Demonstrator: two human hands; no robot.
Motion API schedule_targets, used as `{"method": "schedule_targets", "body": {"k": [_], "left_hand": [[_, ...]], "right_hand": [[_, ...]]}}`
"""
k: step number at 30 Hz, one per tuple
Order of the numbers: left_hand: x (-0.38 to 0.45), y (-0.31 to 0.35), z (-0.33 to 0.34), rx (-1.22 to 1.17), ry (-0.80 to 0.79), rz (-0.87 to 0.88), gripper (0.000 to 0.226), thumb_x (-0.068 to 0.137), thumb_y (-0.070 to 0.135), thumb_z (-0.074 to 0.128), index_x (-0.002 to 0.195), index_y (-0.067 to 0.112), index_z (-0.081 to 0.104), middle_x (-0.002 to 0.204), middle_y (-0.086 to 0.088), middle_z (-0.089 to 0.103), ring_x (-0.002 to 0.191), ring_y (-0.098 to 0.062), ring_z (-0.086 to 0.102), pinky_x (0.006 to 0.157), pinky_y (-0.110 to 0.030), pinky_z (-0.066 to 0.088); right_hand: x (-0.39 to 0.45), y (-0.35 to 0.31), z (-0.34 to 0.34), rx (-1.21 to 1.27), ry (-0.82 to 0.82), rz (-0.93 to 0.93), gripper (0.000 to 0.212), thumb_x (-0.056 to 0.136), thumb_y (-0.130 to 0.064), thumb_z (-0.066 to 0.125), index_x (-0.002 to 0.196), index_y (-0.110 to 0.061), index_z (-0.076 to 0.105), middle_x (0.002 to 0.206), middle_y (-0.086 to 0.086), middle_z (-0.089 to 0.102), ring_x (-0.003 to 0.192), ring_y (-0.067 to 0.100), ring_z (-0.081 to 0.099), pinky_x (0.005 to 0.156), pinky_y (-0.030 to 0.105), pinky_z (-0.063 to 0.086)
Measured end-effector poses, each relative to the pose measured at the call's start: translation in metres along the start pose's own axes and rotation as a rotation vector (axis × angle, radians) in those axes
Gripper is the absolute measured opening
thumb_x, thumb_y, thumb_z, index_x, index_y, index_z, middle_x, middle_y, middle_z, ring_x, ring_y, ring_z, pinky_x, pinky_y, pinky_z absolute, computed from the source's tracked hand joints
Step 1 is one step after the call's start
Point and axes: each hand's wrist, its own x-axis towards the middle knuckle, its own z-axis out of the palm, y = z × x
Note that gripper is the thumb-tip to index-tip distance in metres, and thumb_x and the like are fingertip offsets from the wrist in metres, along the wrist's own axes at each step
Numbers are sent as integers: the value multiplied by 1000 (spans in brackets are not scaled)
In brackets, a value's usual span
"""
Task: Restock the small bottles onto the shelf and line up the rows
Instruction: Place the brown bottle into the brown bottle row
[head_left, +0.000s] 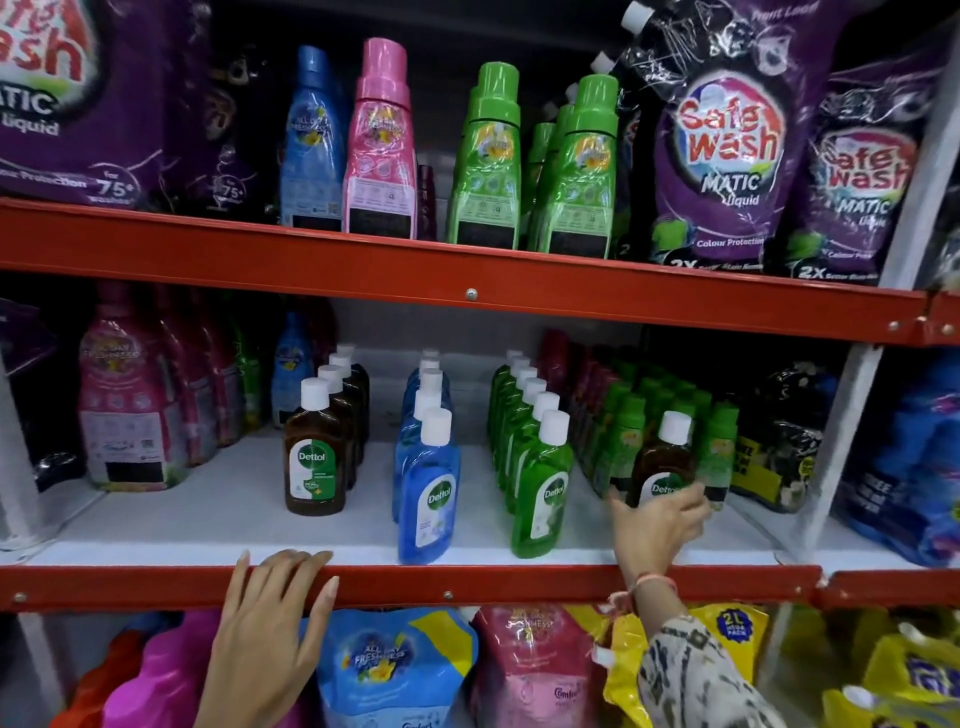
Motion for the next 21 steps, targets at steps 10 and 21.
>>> {"method": "schedule_targets", "body": {"k": [10,21], "left_hand": [[0,1,5,34,-3,-29,65,97,57,17,114,19,67,106,0,66,110,-21,57,115,-48,25],[-4,-13,-10,54,-83,-35,70,96,56,22,148,12,37,157,-4,35,147,-16,24,123,-37,1]], "right_hand": [[-2,11,-18,90,112,-119,89,65,-25,87,136,2,40,132,26,45,122,45,45,98,52,43],[-129,-93,-24,315,-180,-383,77,56,-48,88,117,-19,51,111,-3,57,99,12,55,84,24,44]]}}
